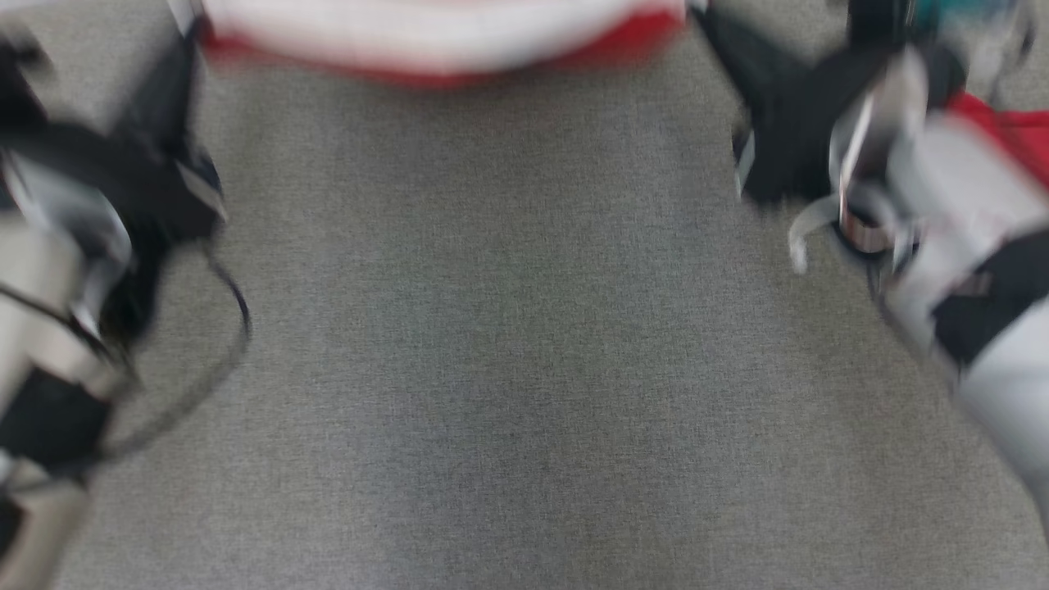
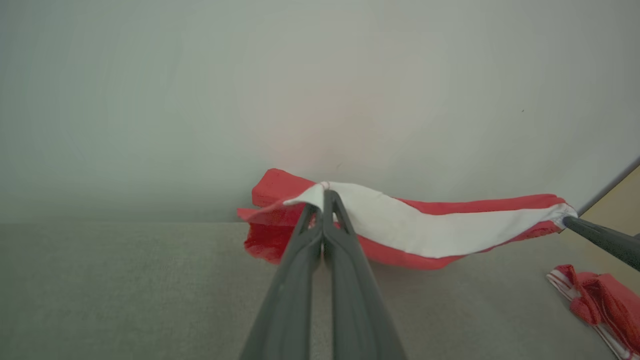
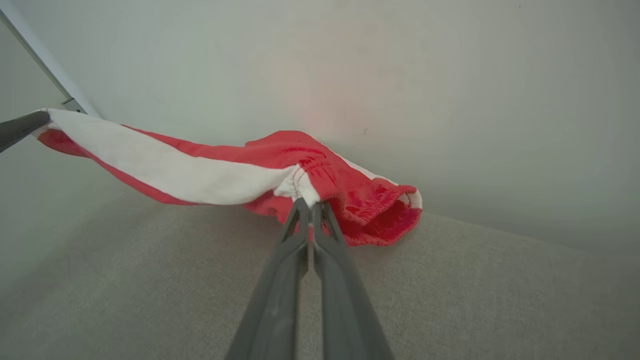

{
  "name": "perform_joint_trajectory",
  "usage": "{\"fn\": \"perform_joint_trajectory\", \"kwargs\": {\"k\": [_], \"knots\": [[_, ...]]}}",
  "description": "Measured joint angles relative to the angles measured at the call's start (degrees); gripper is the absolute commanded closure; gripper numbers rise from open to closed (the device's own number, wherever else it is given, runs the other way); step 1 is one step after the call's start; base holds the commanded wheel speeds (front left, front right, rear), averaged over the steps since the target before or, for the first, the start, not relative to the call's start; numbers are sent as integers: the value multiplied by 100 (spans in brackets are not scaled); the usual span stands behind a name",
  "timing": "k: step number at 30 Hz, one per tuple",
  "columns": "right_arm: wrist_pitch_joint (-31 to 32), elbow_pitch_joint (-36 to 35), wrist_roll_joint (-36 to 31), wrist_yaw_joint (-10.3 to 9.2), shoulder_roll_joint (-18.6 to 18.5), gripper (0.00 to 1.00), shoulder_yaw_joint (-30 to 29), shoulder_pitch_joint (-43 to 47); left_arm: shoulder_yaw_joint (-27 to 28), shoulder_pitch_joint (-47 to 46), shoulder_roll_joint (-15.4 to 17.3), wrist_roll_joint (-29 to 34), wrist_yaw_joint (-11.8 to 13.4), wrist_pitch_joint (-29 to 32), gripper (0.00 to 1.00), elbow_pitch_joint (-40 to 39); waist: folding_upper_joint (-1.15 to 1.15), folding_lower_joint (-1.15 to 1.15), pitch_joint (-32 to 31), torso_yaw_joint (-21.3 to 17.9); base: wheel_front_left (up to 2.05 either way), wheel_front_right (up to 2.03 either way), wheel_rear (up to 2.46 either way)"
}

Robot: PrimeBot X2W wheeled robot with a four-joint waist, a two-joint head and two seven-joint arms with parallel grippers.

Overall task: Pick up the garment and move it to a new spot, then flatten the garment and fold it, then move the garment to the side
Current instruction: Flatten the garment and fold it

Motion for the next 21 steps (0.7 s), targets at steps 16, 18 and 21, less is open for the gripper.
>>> {"fn": "perform_joint_trajectory", "kwargs": {"k": [16, 18, 21], "knots": [[-1090, -197, 371, 68, -345, 100, 353, 2812, -955, 2387, -45, 164, -4, -605, 100, 62, -2, -4, -895, -50, 0, 0, 0], [-1170, -256, 376, 86, -388, 100, 416, 3018, -1068, 2558, -23, 225, -4, -605, 100, 104, -2, -4, -1054, -57, 0, 0, 0], [-1223, -359, 376, 101, -444, 100, 552, 3374, -1217, 2822, 54, 450, -2, -631, 100, 131, -2, -4, -1295, -63, 0, 0, 0]]}}
